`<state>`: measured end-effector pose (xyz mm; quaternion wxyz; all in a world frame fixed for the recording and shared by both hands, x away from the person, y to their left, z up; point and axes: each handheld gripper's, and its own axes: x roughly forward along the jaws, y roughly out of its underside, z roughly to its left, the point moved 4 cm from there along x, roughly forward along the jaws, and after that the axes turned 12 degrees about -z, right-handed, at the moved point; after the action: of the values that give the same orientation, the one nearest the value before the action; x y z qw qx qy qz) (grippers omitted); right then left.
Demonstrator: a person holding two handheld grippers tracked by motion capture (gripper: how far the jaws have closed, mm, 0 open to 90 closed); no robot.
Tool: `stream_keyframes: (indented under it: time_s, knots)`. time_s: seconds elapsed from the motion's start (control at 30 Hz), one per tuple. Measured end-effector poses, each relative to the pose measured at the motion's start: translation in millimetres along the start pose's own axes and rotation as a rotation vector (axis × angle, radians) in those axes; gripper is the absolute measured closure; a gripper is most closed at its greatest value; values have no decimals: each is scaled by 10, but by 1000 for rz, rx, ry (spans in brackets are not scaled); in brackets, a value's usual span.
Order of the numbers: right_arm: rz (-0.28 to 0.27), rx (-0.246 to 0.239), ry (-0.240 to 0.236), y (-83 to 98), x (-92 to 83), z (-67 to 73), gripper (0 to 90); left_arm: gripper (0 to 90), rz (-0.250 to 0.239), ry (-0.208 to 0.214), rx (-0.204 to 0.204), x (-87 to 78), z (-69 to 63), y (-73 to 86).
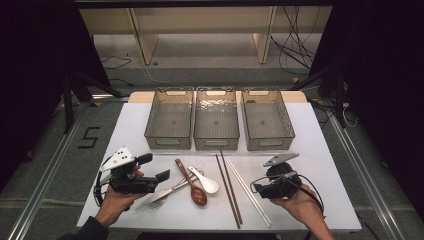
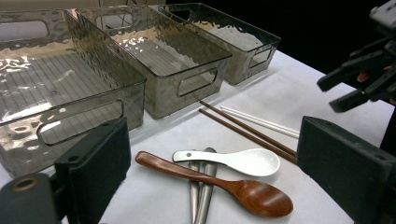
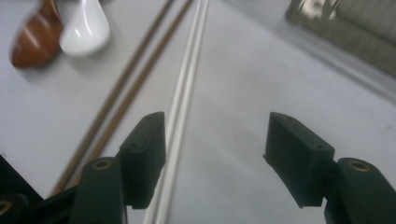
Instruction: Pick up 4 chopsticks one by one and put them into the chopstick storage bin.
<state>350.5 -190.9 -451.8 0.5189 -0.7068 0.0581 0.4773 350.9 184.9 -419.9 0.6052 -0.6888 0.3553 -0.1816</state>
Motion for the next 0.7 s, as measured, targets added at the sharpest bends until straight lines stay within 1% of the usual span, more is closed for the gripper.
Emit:
stream_keyframes:
  time_s: [0.07,0.2,0.23,0.27,0.3,0.37,0.43,0.53,0.63,0.7]
  knots:
    - [40,-8,1,30,46,11,419,94,-1,0,-1,-2,2,-3]
    - [137,-19,-33,104,133,66,429,94,0,-3,2,1,4,-1]
    - [137,-19,-33,104,133,66,429,94,1,-2,3,1,4,0]
    - [175,-29,-33,140,166,77,445,94,1,-1,4,0,3,-1]
    - [193,-30,-35,158,181,80,447,94,2,0,6,-2,2,-2]
    - [217,-31,-38,186,201,84,454,94,2,-1,7,-3,2,-1]
    - [224,-26,-43,196,210,93,458,94,1,-2,6,-1,2,-1]
    - [262,-30,-54,230,233,126,476,94,2,-1,8,-2,1,-1]
    - [273,-33,-52,243,244,132,495,94,3,-1,8,-2,1,0]
    - [292,-36,-51,262,252,134,508,94,3,-1,9,-2,1,-1]
